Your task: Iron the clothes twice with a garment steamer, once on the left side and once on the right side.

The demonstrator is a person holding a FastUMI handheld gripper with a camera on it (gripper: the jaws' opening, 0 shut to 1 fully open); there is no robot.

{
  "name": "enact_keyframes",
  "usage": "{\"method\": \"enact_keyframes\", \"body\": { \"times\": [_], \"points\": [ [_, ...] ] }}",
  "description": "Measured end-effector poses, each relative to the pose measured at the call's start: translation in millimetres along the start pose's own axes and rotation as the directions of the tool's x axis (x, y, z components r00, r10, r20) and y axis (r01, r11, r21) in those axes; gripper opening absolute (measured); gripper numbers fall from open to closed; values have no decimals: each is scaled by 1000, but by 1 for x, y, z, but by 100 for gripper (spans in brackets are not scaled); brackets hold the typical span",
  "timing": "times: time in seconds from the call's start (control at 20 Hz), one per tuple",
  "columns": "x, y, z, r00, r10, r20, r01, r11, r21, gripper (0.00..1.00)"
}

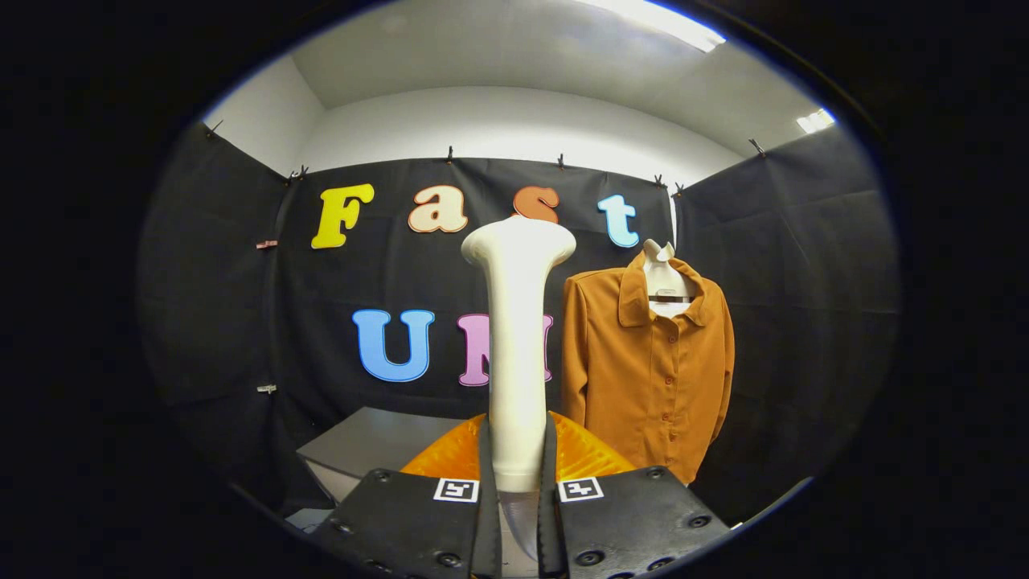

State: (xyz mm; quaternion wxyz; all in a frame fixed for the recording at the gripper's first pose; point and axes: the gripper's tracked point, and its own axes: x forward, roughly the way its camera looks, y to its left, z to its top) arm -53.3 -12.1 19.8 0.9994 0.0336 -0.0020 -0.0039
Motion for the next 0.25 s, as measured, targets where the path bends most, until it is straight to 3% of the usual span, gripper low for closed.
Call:
{"method": "enact_keyframes", "body": {
  "times": [0.25],
  "points": [
    [5, -2, -3, 1000, 5, -14, -5, 1000, 7, 21]
  ]
}}
